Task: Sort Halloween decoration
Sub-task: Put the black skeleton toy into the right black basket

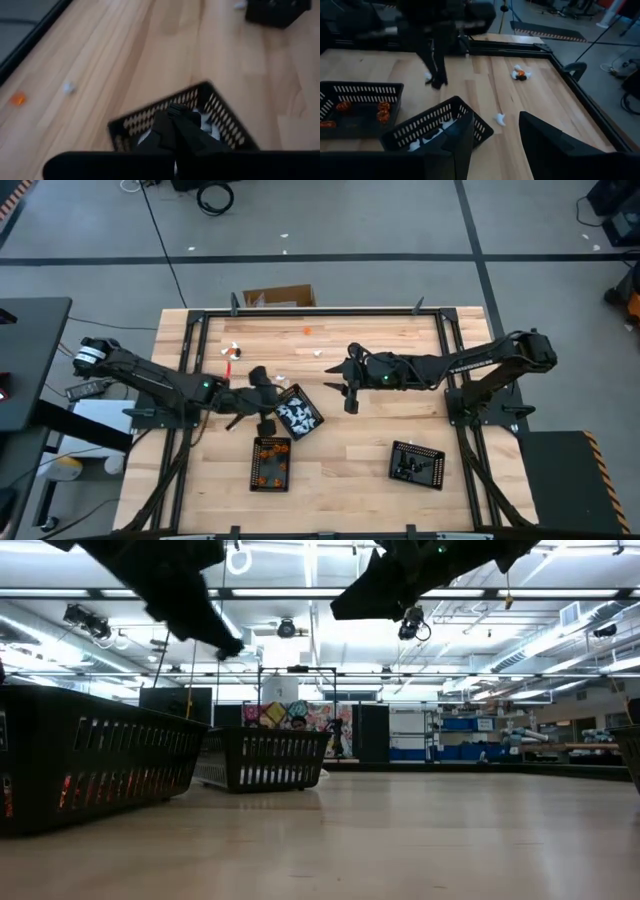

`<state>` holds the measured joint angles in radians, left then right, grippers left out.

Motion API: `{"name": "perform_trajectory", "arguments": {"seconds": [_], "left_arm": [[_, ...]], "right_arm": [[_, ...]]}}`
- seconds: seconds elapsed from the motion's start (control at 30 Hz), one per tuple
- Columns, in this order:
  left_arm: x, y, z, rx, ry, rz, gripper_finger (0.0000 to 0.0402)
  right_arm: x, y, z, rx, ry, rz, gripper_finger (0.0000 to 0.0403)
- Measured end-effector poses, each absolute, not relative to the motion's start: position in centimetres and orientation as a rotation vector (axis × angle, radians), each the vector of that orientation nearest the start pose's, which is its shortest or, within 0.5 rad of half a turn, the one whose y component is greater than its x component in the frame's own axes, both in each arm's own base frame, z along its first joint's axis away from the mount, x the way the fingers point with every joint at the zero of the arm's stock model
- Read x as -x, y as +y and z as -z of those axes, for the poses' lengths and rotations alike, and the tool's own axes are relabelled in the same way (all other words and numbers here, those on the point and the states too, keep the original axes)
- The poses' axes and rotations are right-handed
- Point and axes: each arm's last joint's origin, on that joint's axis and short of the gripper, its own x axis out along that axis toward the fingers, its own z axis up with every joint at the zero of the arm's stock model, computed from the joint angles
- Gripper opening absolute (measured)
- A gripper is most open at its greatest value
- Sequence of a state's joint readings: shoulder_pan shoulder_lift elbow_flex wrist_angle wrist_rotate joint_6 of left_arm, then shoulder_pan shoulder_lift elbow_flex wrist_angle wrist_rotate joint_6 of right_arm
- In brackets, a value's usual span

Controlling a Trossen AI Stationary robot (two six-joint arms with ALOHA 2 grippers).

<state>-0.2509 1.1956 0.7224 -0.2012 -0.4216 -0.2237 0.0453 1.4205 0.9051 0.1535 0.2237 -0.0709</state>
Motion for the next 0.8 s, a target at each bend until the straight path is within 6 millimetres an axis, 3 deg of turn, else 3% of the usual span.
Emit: {"name": "perform_trajectory", "arguments": {"seconds": [0.2,0.43,0.67,0.8], "left_arm": [[-26.6,-6.3,-22.9,-0.064,0.500,-0.141,0.0003],[-28.9,-6.7,-21.7,-0.115,0.426,-0.054,0.0003],[-31.5,-5.1,-21.1,-0.063,0.318,0.047,0.0004],[-34.1,-4.1,-21.7,-0.075,0.330,0.083,0.0004]], "right_arm": [[-29.7,1.6,-27.8,0.145,0.359,0.221,0.0164],[-27.3,2.6,-29.0,0.143,0.400,0.301,0.0164],[-27.2,3.1,-29.0,0.184,0.404,0.332,0.0164],[-27.0,3.0,-29.0,0.190,0.409,0.342,0.0164]]}}
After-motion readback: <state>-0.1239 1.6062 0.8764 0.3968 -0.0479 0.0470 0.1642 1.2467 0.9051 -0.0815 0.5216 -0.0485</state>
